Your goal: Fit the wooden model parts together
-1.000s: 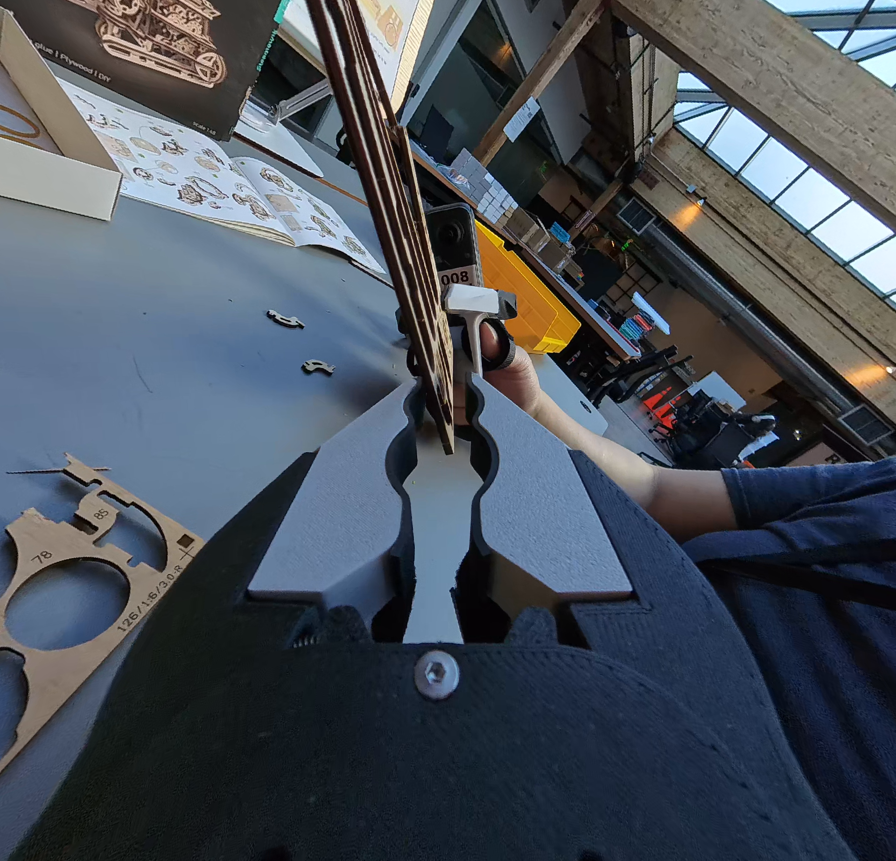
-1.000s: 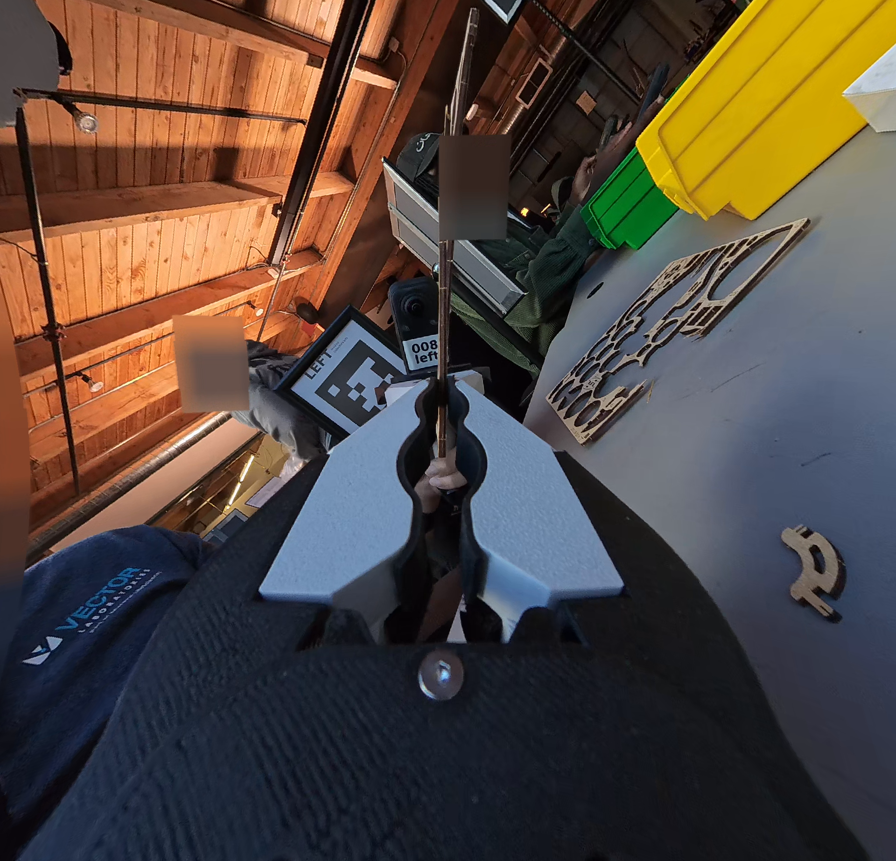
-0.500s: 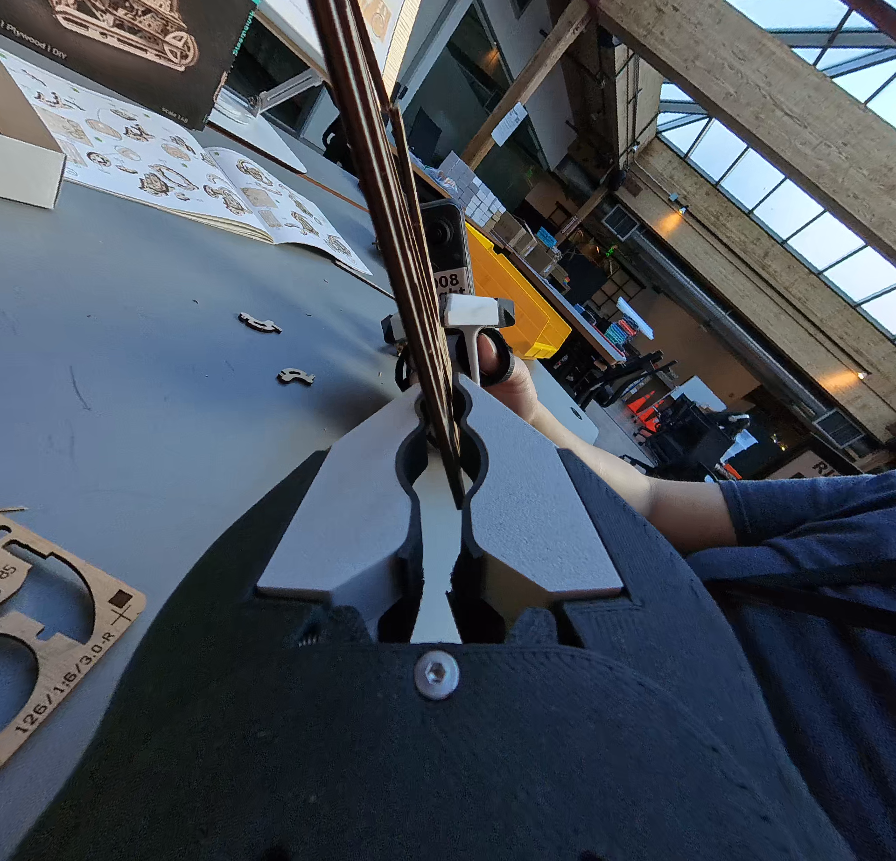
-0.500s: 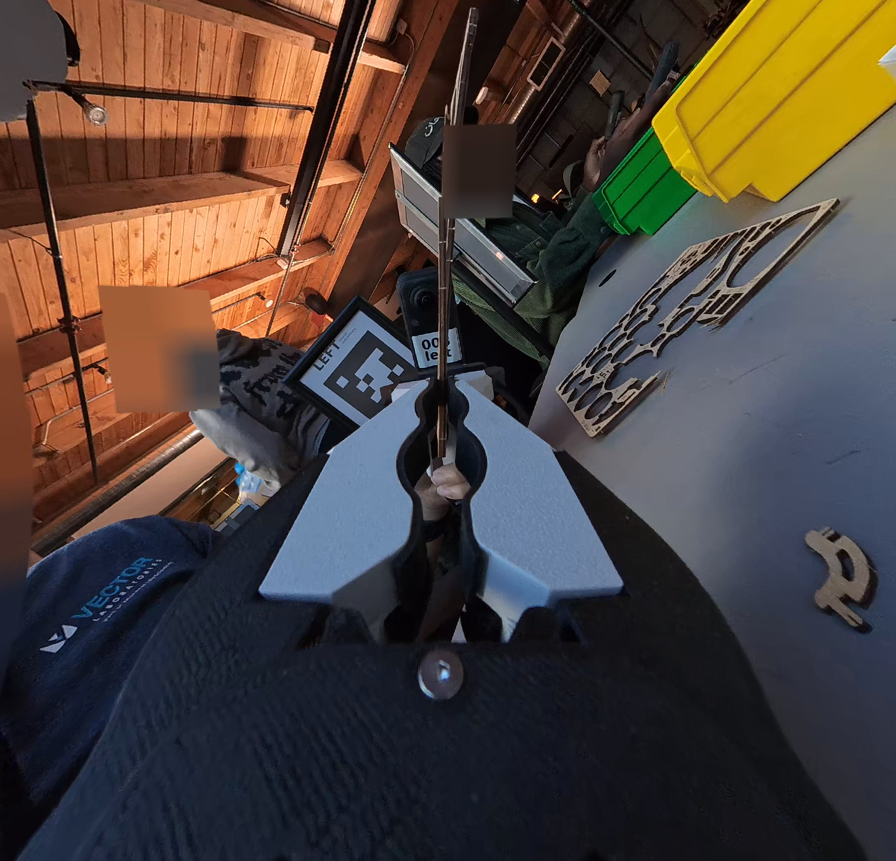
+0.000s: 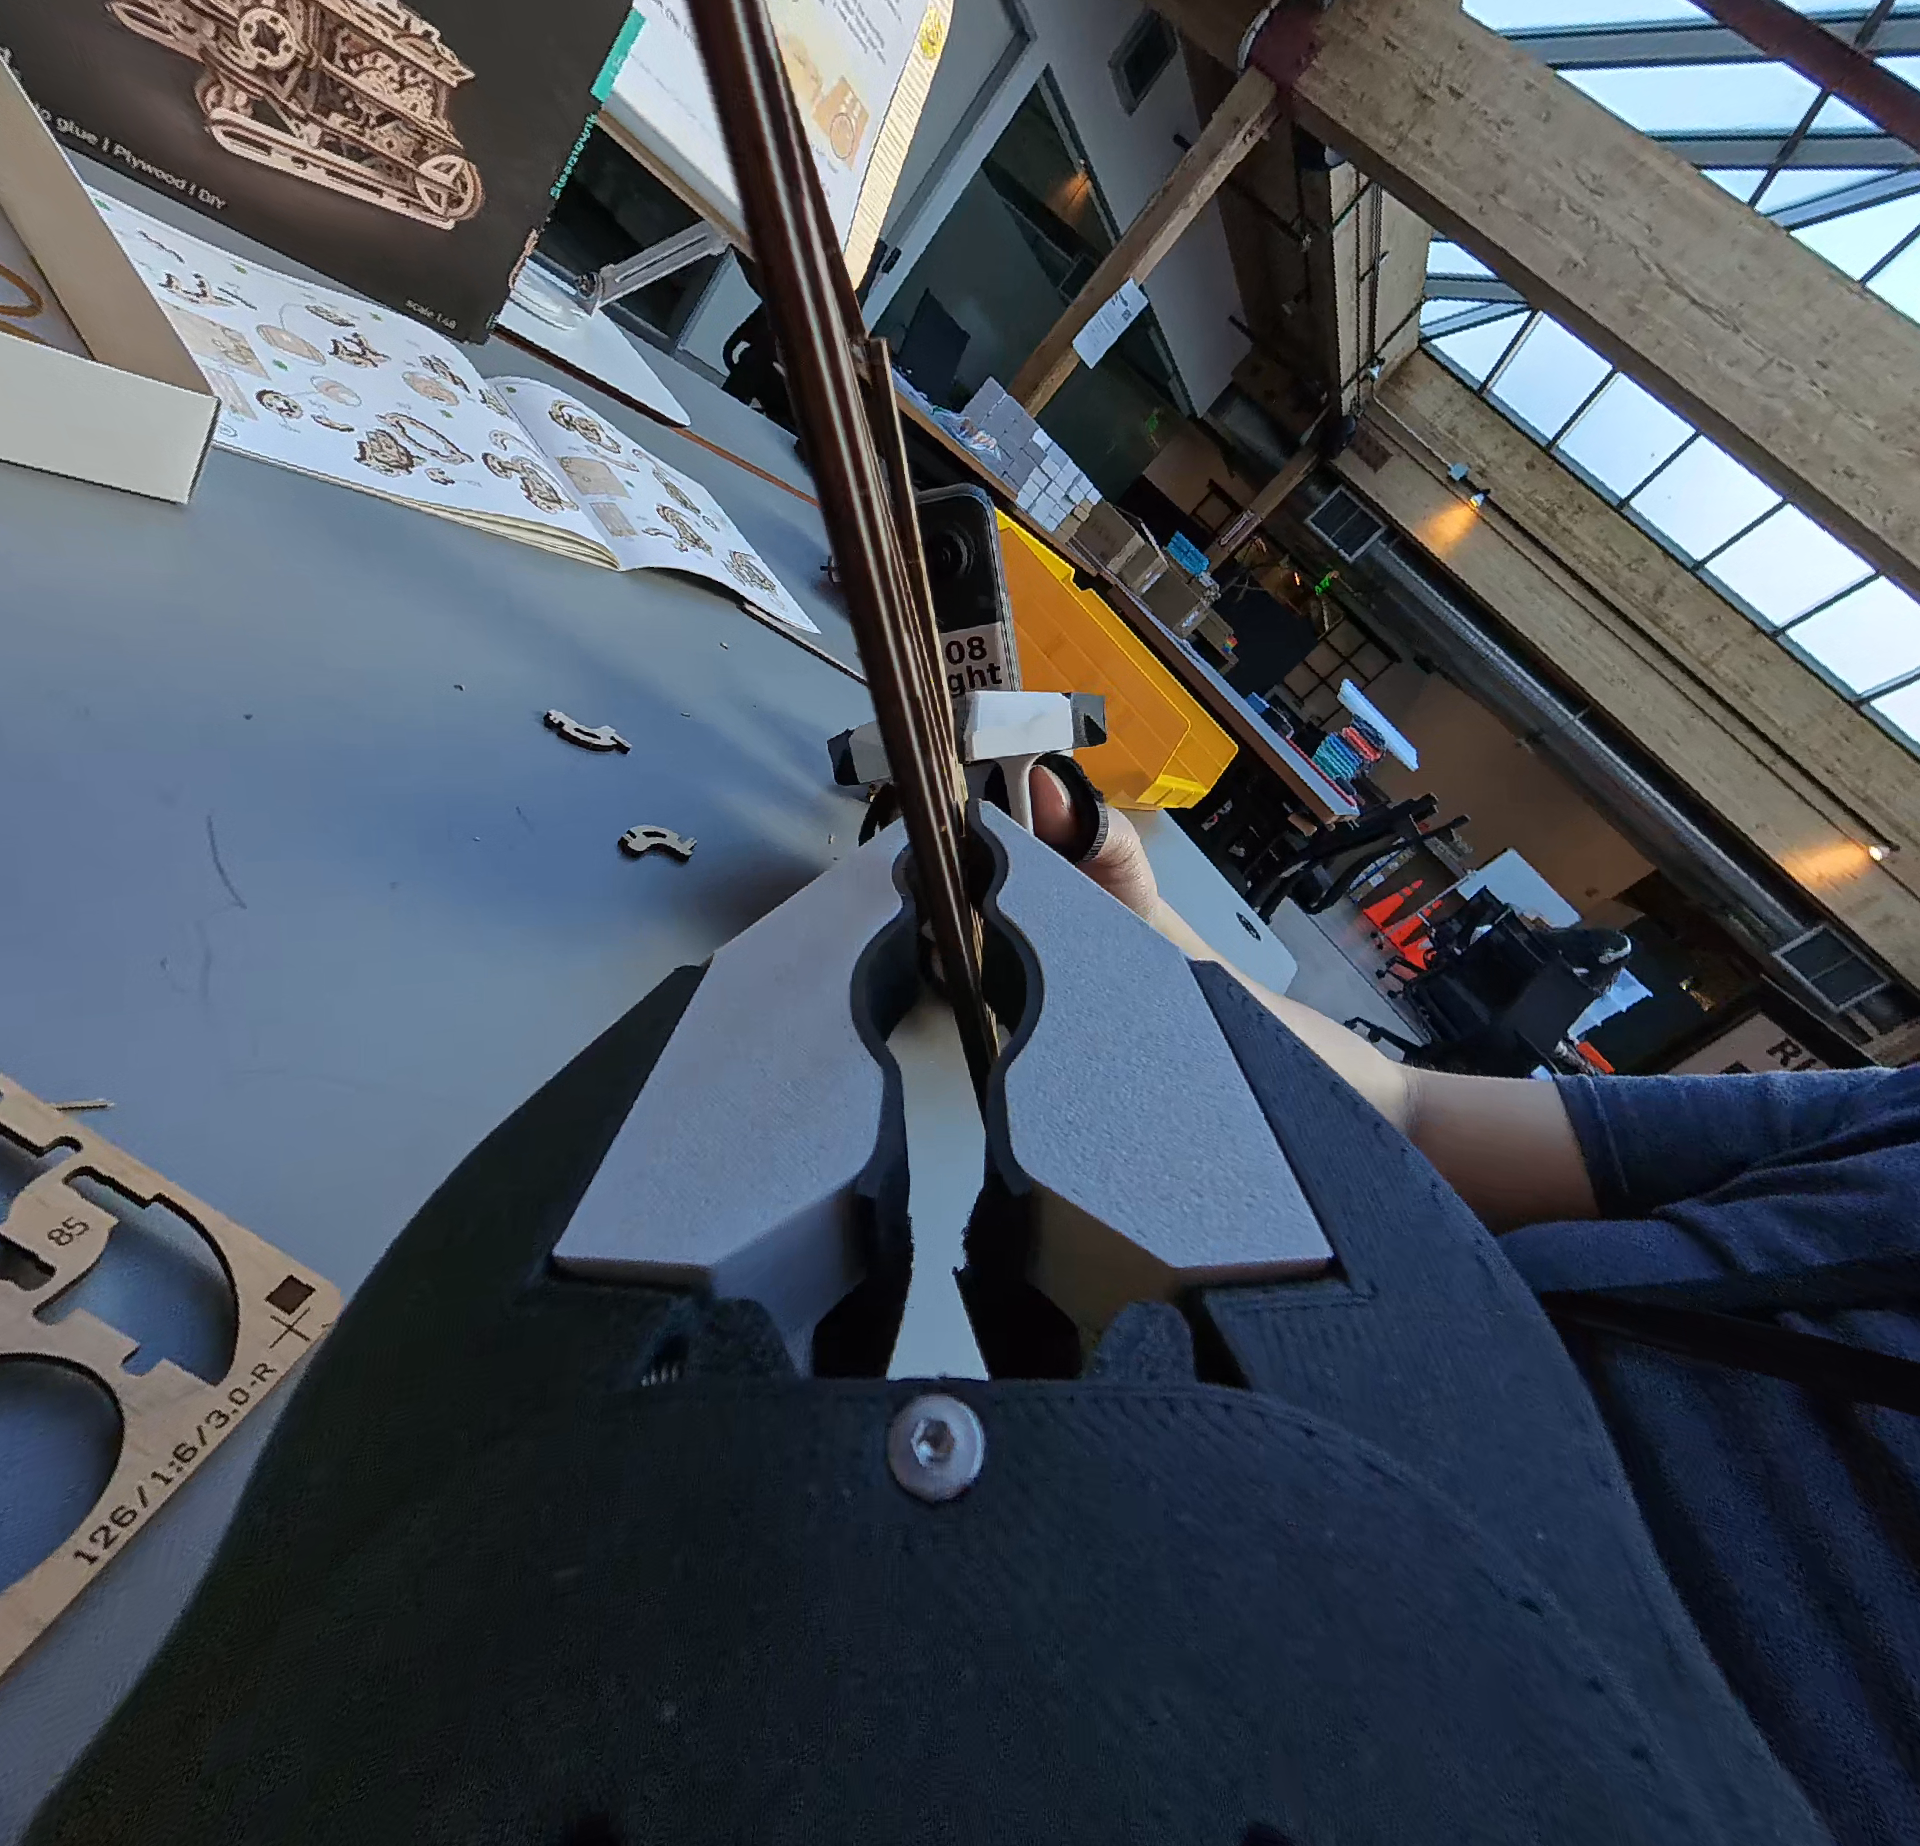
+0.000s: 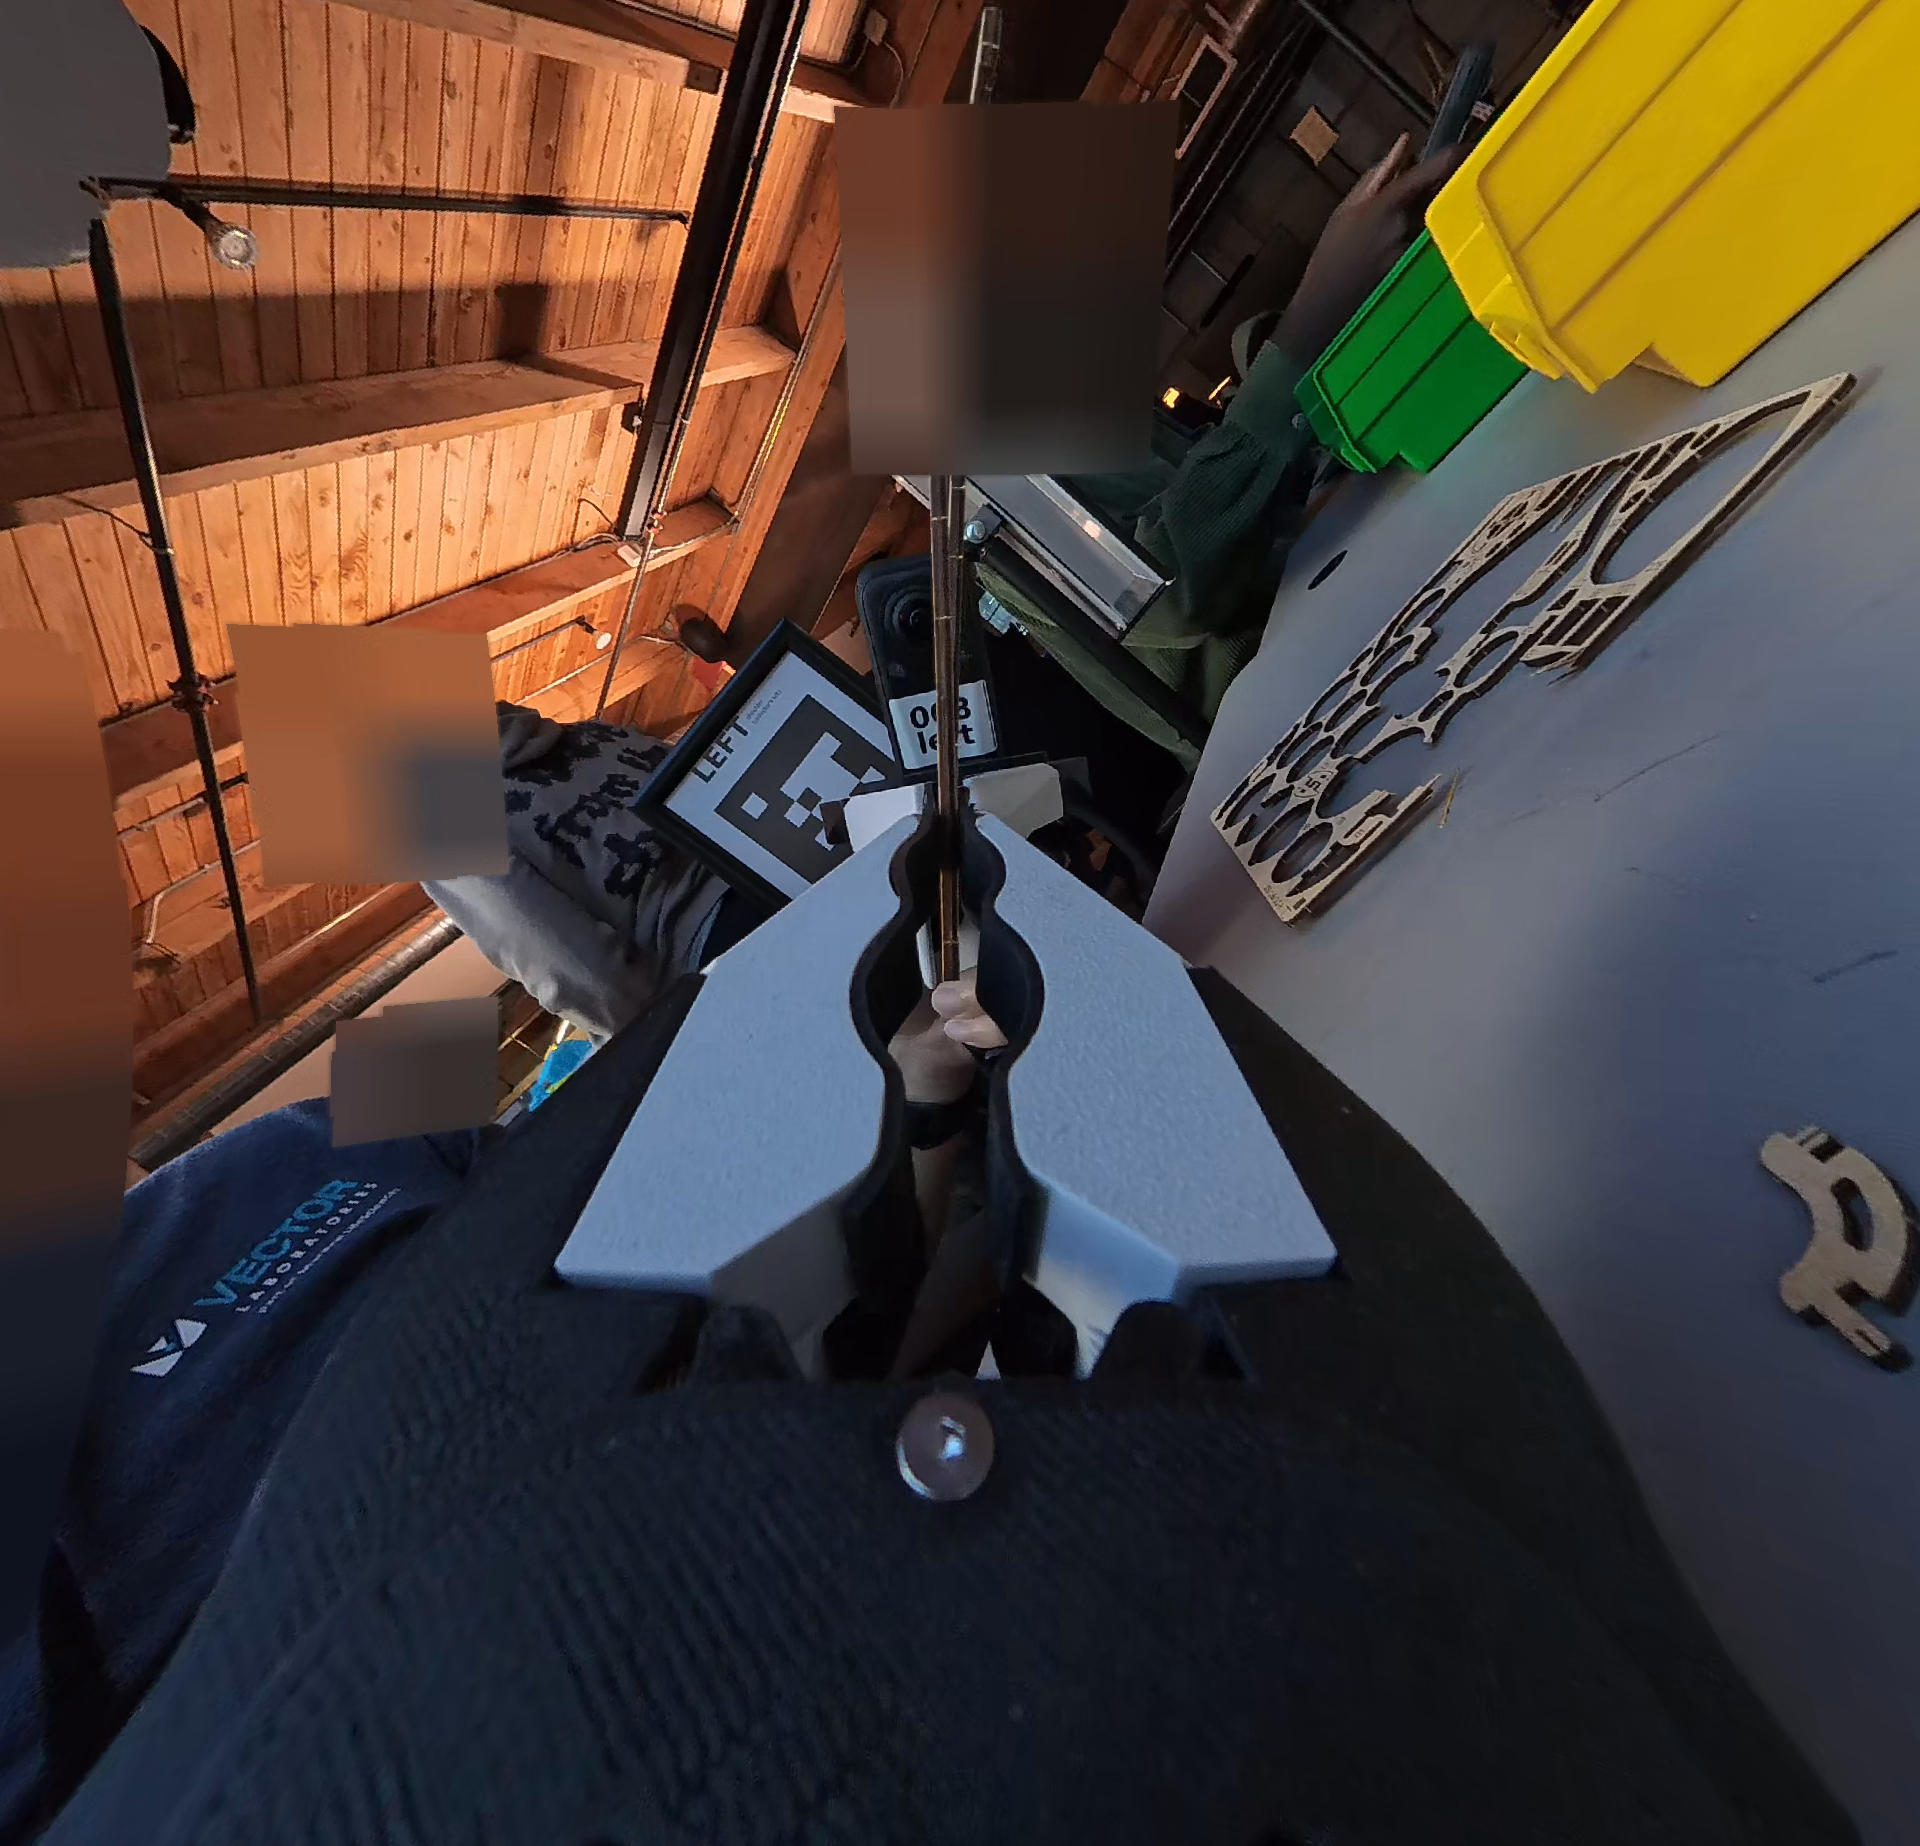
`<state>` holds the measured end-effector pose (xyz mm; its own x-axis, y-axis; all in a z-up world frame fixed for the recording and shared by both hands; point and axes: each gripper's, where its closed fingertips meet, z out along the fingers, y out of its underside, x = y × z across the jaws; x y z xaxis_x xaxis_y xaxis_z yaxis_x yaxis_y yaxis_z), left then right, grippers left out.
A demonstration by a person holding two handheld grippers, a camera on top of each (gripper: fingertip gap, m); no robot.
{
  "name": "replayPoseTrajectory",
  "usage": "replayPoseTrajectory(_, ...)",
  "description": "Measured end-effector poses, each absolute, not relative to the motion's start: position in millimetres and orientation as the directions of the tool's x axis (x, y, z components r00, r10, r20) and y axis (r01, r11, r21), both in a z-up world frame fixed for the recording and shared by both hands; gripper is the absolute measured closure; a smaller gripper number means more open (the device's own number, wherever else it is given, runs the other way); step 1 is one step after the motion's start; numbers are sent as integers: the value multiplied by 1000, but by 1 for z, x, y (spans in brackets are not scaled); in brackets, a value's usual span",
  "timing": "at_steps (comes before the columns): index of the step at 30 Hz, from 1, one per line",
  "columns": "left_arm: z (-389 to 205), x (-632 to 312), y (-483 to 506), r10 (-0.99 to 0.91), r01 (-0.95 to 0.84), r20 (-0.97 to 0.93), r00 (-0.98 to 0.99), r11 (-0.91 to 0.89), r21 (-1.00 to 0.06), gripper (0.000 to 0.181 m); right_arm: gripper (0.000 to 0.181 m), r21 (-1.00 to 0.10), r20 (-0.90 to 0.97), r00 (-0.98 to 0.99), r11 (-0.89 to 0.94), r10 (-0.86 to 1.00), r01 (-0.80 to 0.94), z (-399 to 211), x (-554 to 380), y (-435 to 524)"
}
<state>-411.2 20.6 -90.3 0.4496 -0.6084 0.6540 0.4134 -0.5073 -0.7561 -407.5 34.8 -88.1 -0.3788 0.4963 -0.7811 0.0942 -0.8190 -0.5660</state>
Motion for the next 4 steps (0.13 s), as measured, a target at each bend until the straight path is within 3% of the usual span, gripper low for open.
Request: replayPoseTrajectory(4,-89,-411,20,-610,390,633,478,-498,-774,180,180,-553,-781,-404,-827,475,97,-87,-407,34)
